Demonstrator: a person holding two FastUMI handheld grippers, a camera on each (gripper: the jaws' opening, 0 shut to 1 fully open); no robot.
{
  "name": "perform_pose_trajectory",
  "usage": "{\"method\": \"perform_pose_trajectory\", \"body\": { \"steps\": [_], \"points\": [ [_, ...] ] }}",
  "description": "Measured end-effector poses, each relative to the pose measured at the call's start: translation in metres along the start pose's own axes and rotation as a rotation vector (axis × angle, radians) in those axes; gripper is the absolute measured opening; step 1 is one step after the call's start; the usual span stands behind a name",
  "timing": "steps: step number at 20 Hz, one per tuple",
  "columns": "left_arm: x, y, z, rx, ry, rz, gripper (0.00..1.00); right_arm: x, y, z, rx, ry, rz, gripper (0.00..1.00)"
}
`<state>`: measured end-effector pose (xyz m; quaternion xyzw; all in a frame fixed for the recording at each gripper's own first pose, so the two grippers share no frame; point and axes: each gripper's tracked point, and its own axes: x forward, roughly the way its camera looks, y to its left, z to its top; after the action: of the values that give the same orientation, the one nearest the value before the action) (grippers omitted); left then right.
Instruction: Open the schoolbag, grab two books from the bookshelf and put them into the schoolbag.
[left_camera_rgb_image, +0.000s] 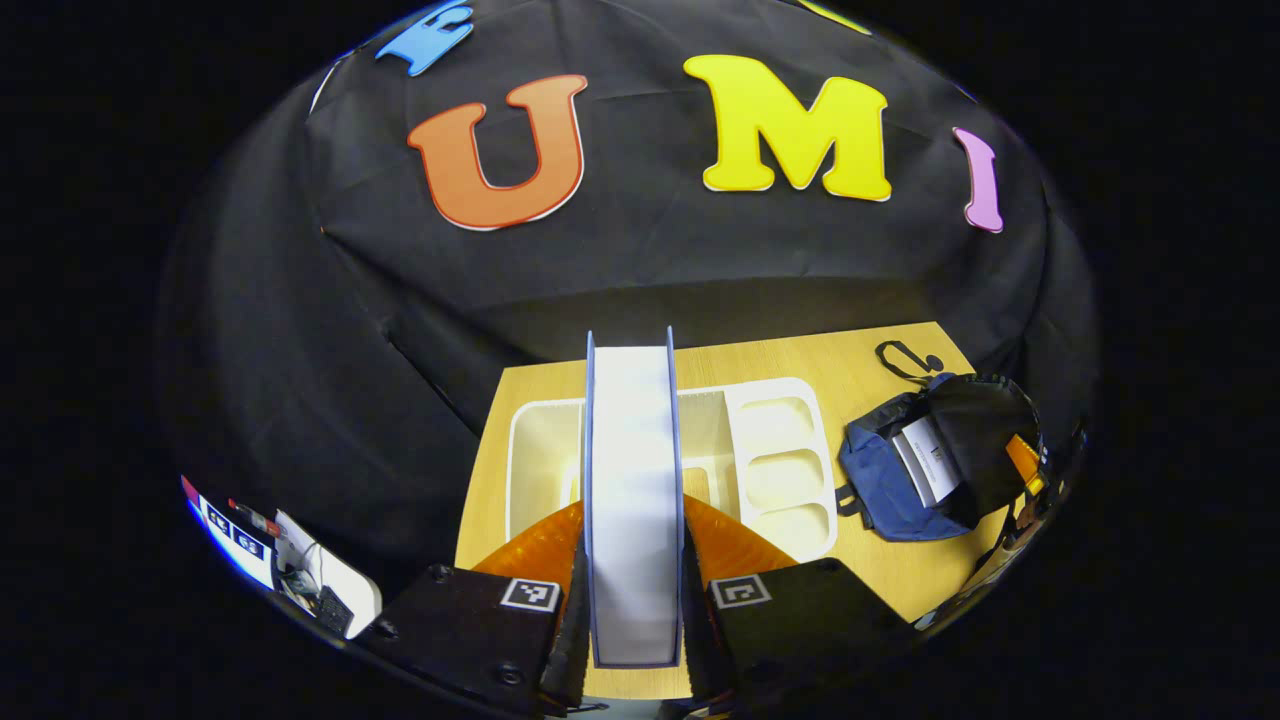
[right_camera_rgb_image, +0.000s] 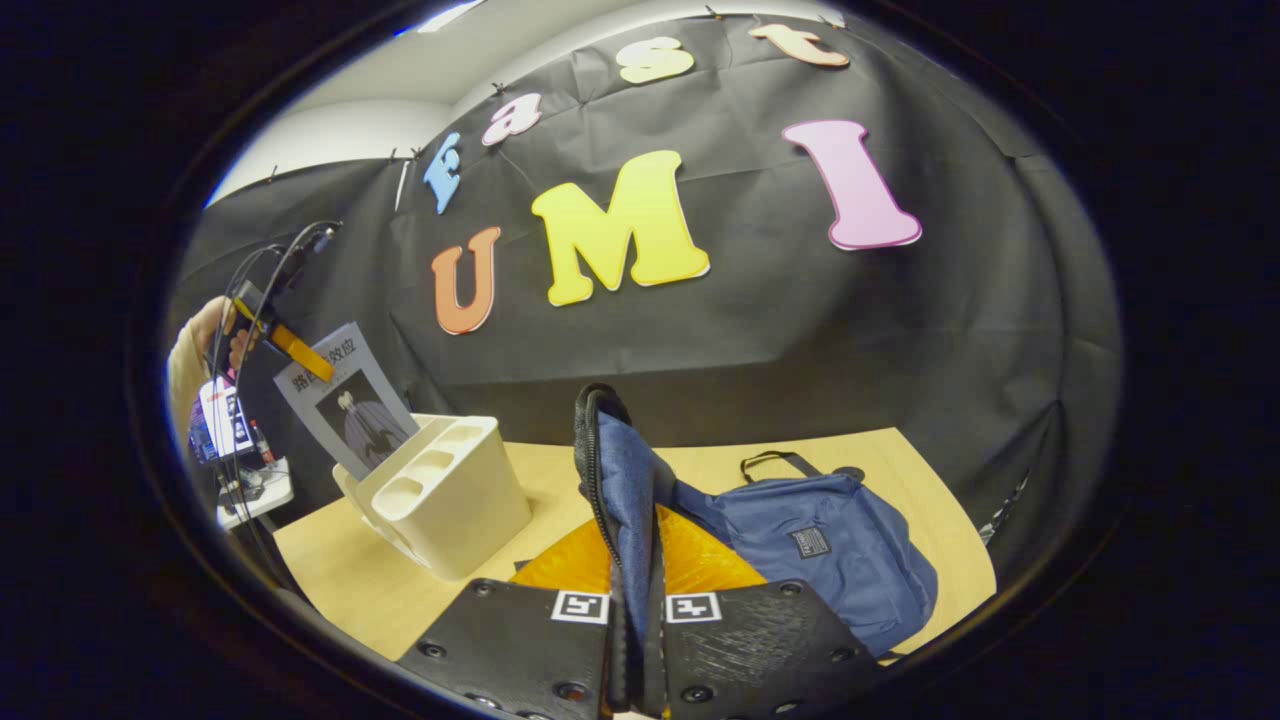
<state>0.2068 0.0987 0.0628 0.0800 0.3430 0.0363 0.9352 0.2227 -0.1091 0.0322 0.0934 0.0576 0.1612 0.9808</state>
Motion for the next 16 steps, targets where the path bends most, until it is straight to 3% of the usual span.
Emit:
{"method": "perform_pose_trajectory", "body": {
  "steps": [1,3,9,10,16],
  "points": [
    [-0.008,-0.004,0.006,0.026,-0.025,-0.001,0.44,0.0,0.002,0.0,0.002,0.001,0.006,0.06],
    [-0.026,-0.014,0.022,0.058,-0.092,-0.008,0.4,-0.001,0.002,-0.001,0.005,0.001,0.009,0.06],
    [-0.066,-0.051,0.049,0.068,-0.239,-0.08,0.43,-0.001,-0.001,0.0,0.026,0.004,0.01,0.06],
    [-0.068,-0.06,0.049,0.064,-0.248,-0.099,0.4,0.0,-0.002,0.002,0.033,0.006,0.004,0.06],
    [-0.059,-0.115,0.056,-0.041,-0.278,-0.312,0.4,0.006,0.0,0.011,-0.001,0.018,-0.03,0.06]
  ]
}}
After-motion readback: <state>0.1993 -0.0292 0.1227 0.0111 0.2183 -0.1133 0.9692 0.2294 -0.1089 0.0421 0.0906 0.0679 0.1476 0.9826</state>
